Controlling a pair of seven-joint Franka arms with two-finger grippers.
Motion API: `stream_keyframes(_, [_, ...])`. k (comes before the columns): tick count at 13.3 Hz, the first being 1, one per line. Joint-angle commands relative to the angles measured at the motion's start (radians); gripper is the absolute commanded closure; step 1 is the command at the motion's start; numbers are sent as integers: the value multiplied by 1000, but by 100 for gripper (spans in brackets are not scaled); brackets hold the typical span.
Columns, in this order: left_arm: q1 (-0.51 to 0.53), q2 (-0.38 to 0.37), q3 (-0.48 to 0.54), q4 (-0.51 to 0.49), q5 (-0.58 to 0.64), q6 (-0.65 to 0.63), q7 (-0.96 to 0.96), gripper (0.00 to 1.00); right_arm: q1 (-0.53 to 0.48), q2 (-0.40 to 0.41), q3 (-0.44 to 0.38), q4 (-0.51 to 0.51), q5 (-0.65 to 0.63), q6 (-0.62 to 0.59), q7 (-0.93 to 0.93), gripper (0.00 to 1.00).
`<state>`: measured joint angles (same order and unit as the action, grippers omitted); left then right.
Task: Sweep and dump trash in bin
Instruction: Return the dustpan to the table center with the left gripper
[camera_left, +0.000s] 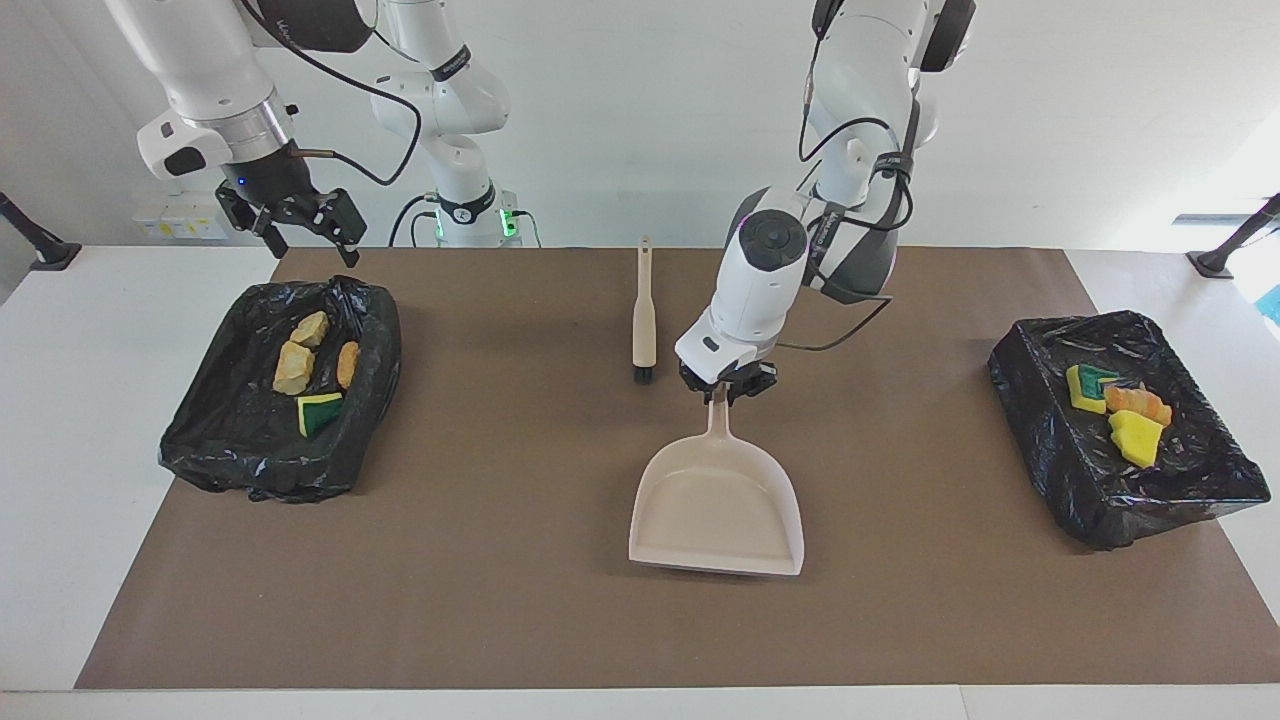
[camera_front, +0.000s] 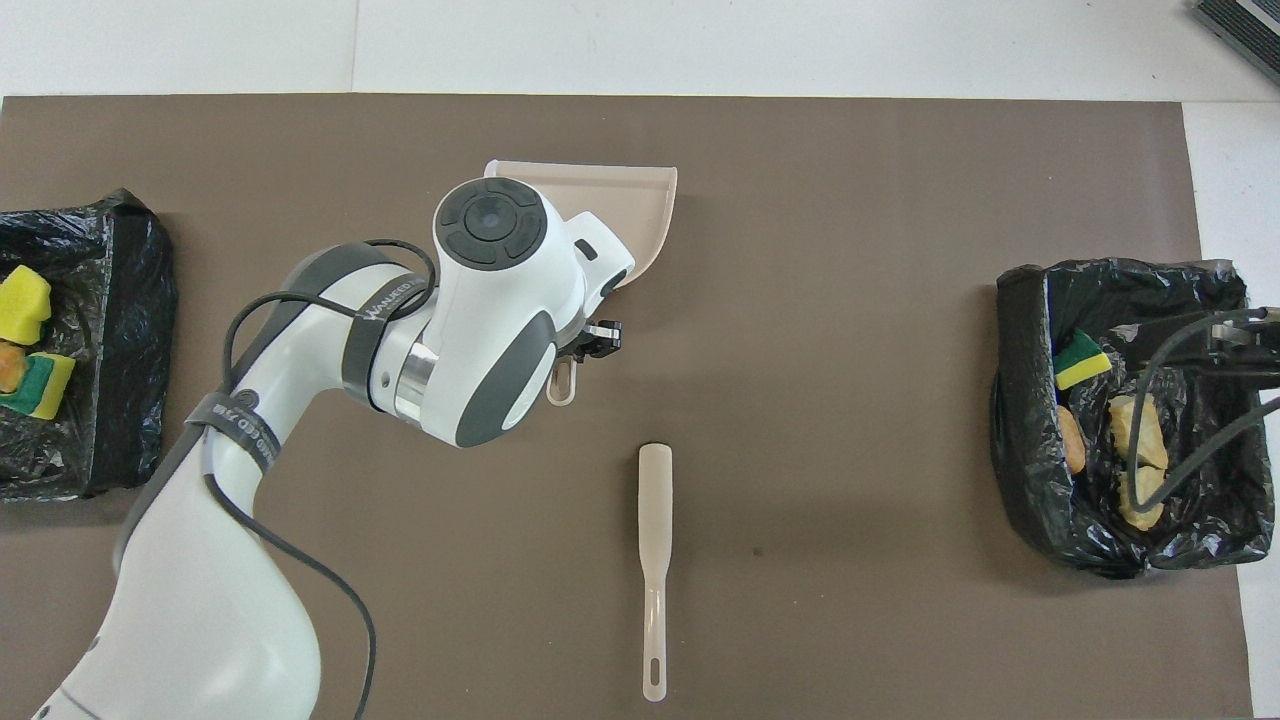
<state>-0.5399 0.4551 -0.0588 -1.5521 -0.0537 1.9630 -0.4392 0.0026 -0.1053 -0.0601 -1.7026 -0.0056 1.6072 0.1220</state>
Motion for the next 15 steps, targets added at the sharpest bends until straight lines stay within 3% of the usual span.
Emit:
stream_keyframes(1, [-83,74,24,60,11,-4,-87,100,-1,-27,-3,-26,1,-12,-35,0])
stream_keyframes(2, [-83,73,25,58,11,-1,-92,100,-1,-27,-3,-26,1,-12,-35,0])
stream_keyframes(4, [-30,36,31,55,-12,4,-90,29,-1,-27,-3,-26,1,-12,-35,0])
stream_keyframes(5, [-23,-2,31,41,-14,-10,-96,0,-1,-27,-3,-28,1,-13,-35,0])
stream_keyframes(10, [9,-64,76,41,-3,-81,-93,0,-1,-28,-3,-29,1,-13,-35,0])
stream_keyframes(15, [159,-116,96,50,2,-151,38,0,-1,-31,-3,-31,1,-15,-35,0])
